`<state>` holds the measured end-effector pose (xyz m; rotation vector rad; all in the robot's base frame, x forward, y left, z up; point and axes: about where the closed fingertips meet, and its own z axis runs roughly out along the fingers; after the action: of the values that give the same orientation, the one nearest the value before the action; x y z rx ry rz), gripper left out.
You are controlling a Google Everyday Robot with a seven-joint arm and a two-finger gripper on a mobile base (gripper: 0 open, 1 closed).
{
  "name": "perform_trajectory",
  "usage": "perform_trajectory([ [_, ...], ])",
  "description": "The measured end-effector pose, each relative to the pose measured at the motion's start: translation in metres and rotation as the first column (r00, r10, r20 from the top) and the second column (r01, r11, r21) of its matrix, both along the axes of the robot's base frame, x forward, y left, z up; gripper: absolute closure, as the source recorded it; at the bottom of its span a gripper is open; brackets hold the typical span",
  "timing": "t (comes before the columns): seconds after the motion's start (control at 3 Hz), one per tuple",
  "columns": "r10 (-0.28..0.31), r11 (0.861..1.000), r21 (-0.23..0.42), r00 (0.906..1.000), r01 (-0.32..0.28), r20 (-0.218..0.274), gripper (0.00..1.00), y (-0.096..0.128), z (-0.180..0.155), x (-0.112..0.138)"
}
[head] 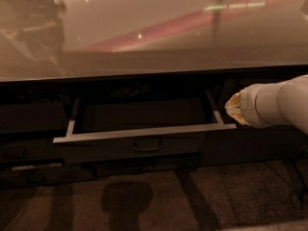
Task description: Open top drawer
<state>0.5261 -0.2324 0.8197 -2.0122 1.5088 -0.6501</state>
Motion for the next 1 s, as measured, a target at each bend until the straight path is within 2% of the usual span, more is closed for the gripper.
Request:
perform_trajectory([
  [0.33,0.004,1.000,-0.002,0.9999,-0.004,-0.013,1.00,0.000,0.000,0.001],
  [0.67,0.040,0.996,0.086,0.9943,-0.031,-0.099,1.00,-0.009,-0.014,0.011],
  [1.0,0.053,0.990,0.140,0.9918,-0.036,-0.117,1.00,-0.007,0.006,0.012],
])
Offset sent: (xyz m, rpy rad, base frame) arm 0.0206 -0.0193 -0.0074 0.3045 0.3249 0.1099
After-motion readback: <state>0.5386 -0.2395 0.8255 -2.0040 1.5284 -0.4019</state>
